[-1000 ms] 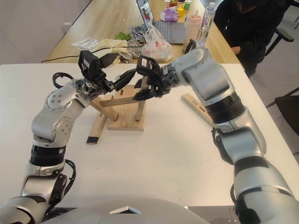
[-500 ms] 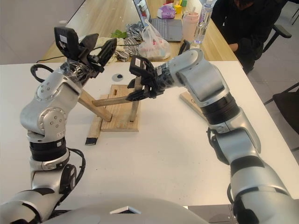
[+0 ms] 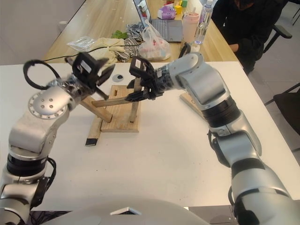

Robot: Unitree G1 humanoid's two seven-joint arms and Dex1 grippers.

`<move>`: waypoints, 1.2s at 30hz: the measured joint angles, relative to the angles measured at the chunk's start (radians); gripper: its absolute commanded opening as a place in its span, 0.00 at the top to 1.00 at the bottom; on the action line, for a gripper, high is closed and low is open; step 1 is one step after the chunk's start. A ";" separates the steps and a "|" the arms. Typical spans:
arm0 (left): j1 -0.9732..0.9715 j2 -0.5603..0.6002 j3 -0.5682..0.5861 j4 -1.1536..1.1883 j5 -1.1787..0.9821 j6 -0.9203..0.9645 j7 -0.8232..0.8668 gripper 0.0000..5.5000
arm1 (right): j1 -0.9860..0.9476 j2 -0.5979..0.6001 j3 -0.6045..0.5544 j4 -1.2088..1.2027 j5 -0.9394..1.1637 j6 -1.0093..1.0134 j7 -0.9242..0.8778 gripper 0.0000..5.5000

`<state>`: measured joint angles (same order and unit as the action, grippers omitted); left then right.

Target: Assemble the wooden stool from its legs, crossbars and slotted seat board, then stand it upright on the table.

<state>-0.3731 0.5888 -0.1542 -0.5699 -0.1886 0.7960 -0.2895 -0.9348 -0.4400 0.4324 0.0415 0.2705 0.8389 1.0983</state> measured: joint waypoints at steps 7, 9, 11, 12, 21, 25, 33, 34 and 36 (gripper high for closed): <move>0.135 -0.074 -0.060 0.045 -0.005 0.036 -0.009 1.00 | 0.013 -0.001 0.002 -0.003 0.006 0.000 -0.015 0.63; 0.137 -0.089 -0.084 0.065 0.026 0.001 0.004 1.00 | 0.014 -0.001 0.002 -0.005 0.007 0.000 -0.015 0.63; 0.135 -0.129 -0.095 0.103 0.055 -0.034 0.023 1.00 | 0.015 0.000 0.002 -0.010 0.007 0.002 -0.015 0.63; 0.134 -0.137 -0.096 0.112 0.060 -0.042 0.024 1.00 | 0.016 0.000 0.002 -0.012 0.007 0.002 -0.015 0.63; 0.127 -0.185 -0.085 0.163 0.080 -0.081 0.022 1.00 | 0.032 0.073 -0.081 0.030 0.099 0.096 -0.025 0.35; 0.123 -0.200 -0.082 0.173 0.072 -0.095 0.003 1.00 | 0.038 0.034 -0.115 0.034 0.137 0.112 0.023 0.34; 0.119 -0.210 -0.053 0.216 0.053 -0.130 -0.025 1.00 | 0.038 -0.007 -0.546 0.053 0.453 0.230 0.024 0.39; 0.124 -0.219 -0.044 0.230 0.049 -0.168 -0.033 1.00 | 0.039 0.000 -0.595 0.053 0.481 0.233 -0.017 0.43; 0.133 -0.250 -0.014 0.256 0.030 -0.298 -0.051 1.00 | 0.052 0.007 -0.730 0.058 0.537 0.231 -0.126 0.50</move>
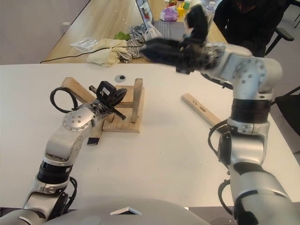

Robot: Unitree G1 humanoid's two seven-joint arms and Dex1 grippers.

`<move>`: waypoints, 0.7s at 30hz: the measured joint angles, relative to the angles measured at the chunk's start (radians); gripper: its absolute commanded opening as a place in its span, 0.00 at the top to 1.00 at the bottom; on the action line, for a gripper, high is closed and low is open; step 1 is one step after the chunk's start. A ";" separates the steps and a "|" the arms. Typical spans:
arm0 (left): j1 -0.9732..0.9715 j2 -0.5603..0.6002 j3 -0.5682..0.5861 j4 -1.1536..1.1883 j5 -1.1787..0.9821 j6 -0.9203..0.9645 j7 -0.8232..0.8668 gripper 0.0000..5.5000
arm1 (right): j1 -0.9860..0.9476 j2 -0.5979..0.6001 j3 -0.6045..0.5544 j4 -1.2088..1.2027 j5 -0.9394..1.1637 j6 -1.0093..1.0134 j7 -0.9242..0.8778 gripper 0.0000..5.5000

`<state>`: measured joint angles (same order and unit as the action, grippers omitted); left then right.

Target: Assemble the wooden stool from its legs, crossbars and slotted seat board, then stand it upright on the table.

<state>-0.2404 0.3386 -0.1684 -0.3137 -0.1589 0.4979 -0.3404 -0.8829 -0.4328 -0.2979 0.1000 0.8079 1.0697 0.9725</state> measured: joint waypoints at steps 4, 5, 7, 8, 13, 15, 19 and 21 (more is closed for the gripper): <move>-0.139 -0.083 0.135 0.001 -0.067 -0.133 0.044 1.00 | 0.131 0.085 -0.145 -0.004 0.061 -0.016 -0.208 0.62; -0.186 -0.086 0.176 -0.024 -0.089 -0.132 0.061 1.00 | 0.163 0.111 -0.154 -0.025 0.067 -0.018 -0.241 0.65; -0.273 -0.107 0.270 -0.073 -0.194 -0.068 0.113 1.00 | 0.205 0.120 -0.140 -0.065 0.063 -0.026 -0.306 0.70; -0.323 -0.107 0.317 -0.090 -0.241 -0.045 0.138 1.00 | 0.221 0.133 -0.126 -0.071 0.048 -0.036 -0.335 0.74; -0.470 0.103 0.590 -0.035 -0.325 0.031 0.205 1.00 | 0.396 0.203 0.145 -0.150 -0.346 -0.190 -0.735 0.89; -0.354 0.195 0.620 0.020 -0.303 0.064 0.144 1.00 | 0.436 0.234 0.279 -0.270 -0.452 -0.243 -0.805 0.96; -0.063 0.295 0.534 0.072 -0.300 0.199 -0.034 1.00 | 0.426 0.273 0.482 -0.382 -0.585 -0.276 -0.873 1.00; 0.023 0.288 0.467 0.075 -0.302 0.249 -0.070 1.00 | 0.408 0.274 0.541 -0.381 -0.632 -0.278 -0.876 1.00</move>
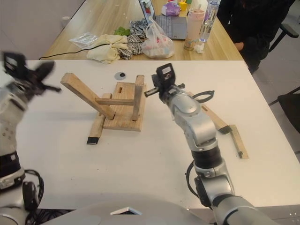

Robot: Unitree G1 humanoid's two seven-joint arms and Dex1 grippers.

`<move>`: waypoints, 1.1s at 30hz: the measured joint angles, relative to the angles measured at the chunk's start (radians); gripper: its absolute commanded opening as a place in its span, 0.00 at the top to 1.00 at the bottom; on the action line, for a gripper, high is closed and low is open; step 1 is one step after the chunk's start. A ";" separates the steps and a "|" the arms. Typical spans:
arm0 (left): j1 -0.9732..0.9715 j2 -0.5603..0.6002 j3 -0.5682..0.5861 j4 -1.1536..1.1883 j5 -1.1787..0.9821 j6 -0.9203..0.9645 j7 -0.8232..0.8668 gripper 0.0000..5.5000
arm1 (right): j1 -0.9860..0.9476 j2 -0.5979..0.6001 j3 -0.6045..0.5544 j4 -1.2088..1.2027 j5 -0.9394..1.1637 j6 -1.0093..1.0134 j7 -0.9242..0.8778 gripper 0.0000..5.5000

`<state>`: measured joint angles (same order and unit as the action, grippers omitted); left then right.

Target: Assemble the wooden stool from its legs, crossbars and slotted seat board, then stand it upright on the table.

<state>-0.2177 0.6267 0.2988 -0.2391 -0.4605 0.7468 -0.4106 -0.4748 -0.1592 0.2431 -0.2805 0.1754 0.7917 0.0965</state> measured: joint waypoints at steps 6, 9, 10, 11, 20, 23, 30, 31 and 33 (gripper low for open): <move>-0.060 -0.117 -0.059 -0.028 -0.041 0.074 0.042 1.00 | -0.051 -0.035 0.140 0.005 -0.116 0.012 0.070 1.00; -0.226 -0.202 -0.119 0.101 0.030 -0.007 0.084 1.00 | -0.067 -0.041 0.282 0.021 -0.132 0.041 0.187 1.00; -0.270 -0.217 -0.140 0.155 0.051 -0.043 0.086 1.00 | -0.072 -0.025 0.322 0.033 -0.123 0.041 0.218 1.00; -0.314 -0.244 -0.164 0.227 0.071 -0.085 0.084 1.00 | -0.092 0.006 0.354 0.048 -0.124 0.038 0.241 1.00; -0.348 -0.290 -0.154 0.497 0.175 -0.316 0.114 1.00 | -0.187 0.008 0.255 0.100 -0.145 -0.042 0.293 1.00; -0.297 -0.247 -0.082 0.428 0.149 -0.317 0.097 1.00 | -0.152 -0.086 0.197 0.163 -0.167 -0.069 0.313 1.00; -0.067 0.067 -0.176 0.119 0.082 0.003 -0.200 1.00 | -0.177 -0.130 0.152 0.648 -0.226 -0.323 0.362 1.00; -0.022 0.116 -0.201 0.069 0.078 0.040 -0.249 1.00 | -0.184 -0.127 0.153 0.737 -0.228 -0.362 0.372 1.00; 0.045 0.242 -0.217 -0.005 0.076 0.098 -0.338 1.00 | -0.213 -0.124 0.153 0.931 -0.251 -0.452 0.406 1.00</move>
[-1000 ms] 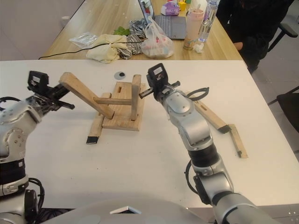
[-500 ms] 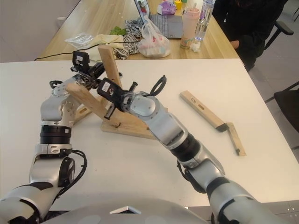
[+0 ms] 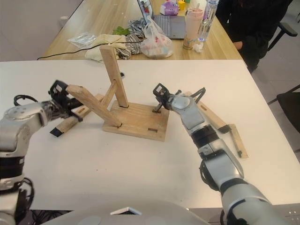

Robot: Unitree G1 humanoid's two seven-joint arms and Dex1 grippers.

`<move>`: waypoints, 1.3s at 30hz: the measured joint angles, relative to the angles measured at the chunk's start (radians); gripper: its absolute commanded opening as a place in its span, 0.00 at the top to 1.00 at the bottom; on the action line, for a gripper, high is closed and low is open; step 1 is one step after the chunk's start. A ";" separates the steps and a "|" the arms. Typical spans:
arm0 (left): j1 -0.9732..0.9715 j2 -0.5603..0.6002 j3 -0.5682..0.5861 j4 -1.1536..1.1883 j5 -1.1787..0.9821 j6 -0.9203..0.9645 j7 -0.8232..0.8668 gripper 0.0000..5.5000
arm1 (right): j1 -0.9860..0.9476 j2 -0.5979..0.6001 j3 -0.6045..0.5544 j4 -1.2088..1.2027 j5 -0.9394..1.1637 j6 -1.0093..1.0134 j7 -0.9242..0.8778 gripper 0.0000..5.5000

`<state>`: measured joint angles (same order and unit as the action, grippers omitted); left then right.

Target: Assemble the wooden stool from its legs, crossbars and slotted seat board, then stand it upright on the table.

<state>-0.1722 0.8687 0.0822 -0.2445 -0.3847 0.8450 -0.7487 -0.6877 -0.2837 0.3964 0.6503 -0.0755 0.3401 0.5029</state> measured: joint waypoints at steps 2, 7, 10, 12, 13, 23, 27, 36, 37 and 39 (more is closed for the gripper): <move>0.053 0.106 0.001 -0.069 -0.016 0.030 -0.080 1.00 | -0.037 -0.001 0.014 0.117 -0.032 -0.084 0.042 1.00; 0.183 0.147 -0.117 -0.185 -0.038 0.064 -0.165 1.00 | -0.041 -0.005 0.048 0.143 -0.055 -0.180 0.182 1.00; 0.147 -0.015 -0.204 -0.141 -0.016 0.035 -0.081 1.00 | -0.014 -0.014 0.066 0.080 -0.083 -0.179 0.231 1.00; 0.091 -0.132 -0.233 -0.065 0.013 -0.009 -0.006 1.00 | 0.011 -0.026 0.074 0.019 -0.087 -0.165 0.259 1.00; 0.036 -0.208 -0.241 0.007 0.041 -0.048 0.049 1.00 | 0.039 -0.052 0.070 -0.048 -0.087 -0.130 0.278 1.00; -0.245 -0.561 -0.295 0.511 0.182 -0.329 0.204 1.00 | 0.212 -0.081 0.021 -0.373 -0.075 0.098 0.251 1.00; -0.223 -0.530 -0.190 0.415 0.119 -0.322 0.172 1.00 | 0.215 -0.078 -0.010 -0.368 -0.083 0.110 0.189 1.00; -0.104 -0.140 0.079 0.503 0.194 -0.398 0.154 1.00 | 0.258 -0.082 -0.080 -0.387 -0.081 0.141 0.119 1.00; -0.102 -0.138 0.078 0.590 0.215 -0.436 0.162 1.00 | 0.256 -0.081 -0.081 -0.381 -0.081 0.136 0.114 1.00; -0.102 -0.166 0.088 0.761 0.206 -0.466 0.148 1.00 | 0.251 -0.080 -0.082 -0.368 -0.081 0.126 0.107 1.00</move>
<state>-0.2741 0.7022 0.1699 0.5167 -0.1787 0.3788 -0.6008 -0.4365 -0.3638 0.3140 0.2828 -0.1566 0.4662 0.6099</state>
